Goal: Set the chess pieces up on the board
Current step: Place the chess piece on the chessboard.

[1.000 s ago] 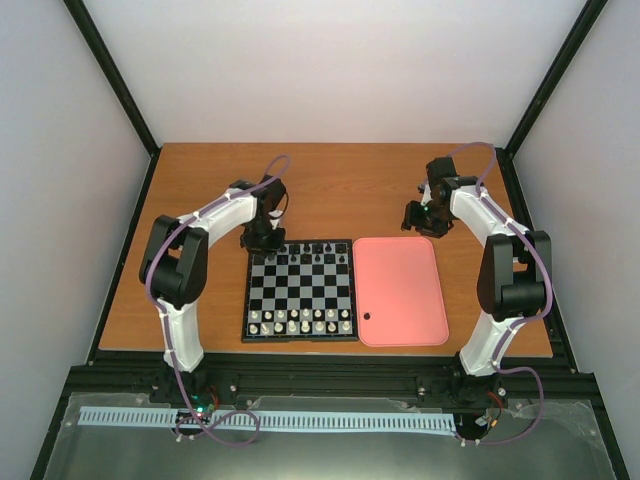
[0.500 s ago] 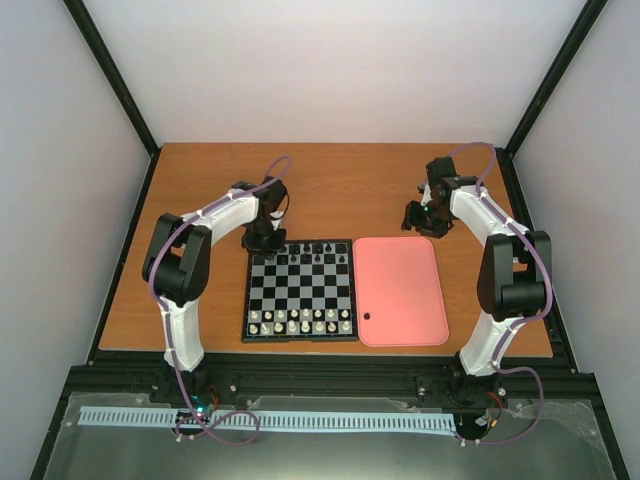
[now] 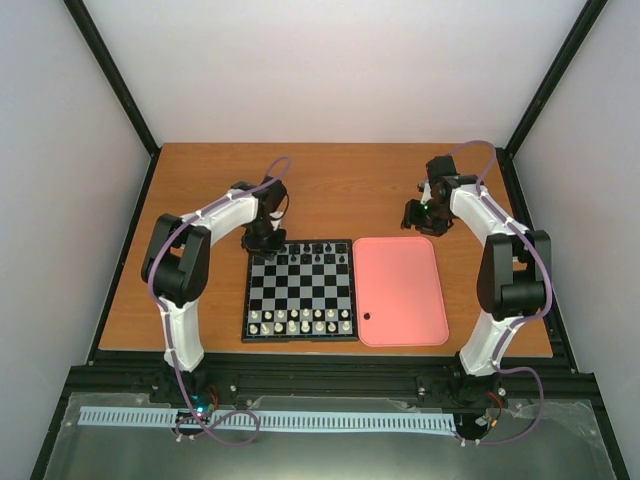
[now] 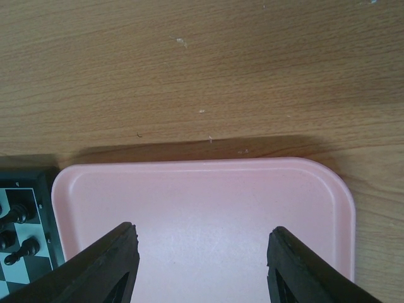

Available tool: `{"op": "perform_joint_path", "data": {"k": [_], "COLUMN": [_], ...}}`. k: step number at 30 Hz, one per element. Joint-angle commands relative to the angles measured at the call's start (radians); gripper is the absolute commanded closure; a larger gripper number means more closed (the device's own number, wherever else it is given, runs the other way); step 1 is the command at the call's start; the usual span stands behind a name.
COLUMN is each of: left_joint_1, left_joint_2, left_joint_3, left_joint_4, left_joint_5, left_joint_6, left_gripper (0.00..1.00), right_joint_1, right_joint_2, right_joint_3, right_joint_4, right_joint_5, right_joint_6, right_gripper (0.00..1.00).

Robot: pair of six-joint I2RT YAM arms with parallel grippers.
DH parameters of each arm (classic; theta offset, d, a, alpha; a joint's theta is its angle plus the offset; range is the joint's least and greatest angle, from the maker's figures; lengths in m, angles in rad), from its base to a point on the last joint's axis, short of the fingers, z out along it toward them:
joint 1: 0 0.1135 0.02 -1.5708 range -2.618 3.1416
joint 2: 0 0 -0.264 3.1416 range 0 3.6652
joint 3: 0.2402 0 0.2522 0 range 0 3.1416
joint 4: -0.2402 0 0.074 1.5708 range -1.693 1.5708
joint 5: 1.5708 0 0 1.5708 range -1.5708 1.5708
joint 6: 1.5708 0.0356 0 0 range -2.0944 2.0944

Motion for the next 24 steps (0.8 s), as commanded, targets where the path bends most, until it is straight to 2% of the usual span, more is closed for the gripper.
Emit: {"op": "perform_joint_path", "data": {"k": [1,9,19,24], "left_joint_1": [0.008,0.008,0.008,0.008], "left_joint_2": [-0.041,-0.060,-0.060,-0.078], "left_joint_3": [-0.022,-0.055,0.009,0.028], "left_joint_4": [-0.008,0.002,-0.004,-0.023], "left_joint_5": [0.022,0.036,0.020,0.016], "left_joint_6": [-0.004,-0.006,0.006,0.011], "left_gripper": [0.89,0.88,0.74,0.73], "right_joint_1": [-0.010,-0.010,-0.008,-0.007], "right_joint_2": [0.014,0.010,0.005,0.003], "right_joint_3": [0.025,0.019,0.018,0.025], "right_joint_4": [-0.008,-0.005,-0.003,-0.005], "right_joint_5": [-0.008,-0.007,-0.010,-0.011], "right_joint_6": [-0.003,0.005,0.016,0.018], "right_gripper": [0.44,0.44,0.44,0.44]}}
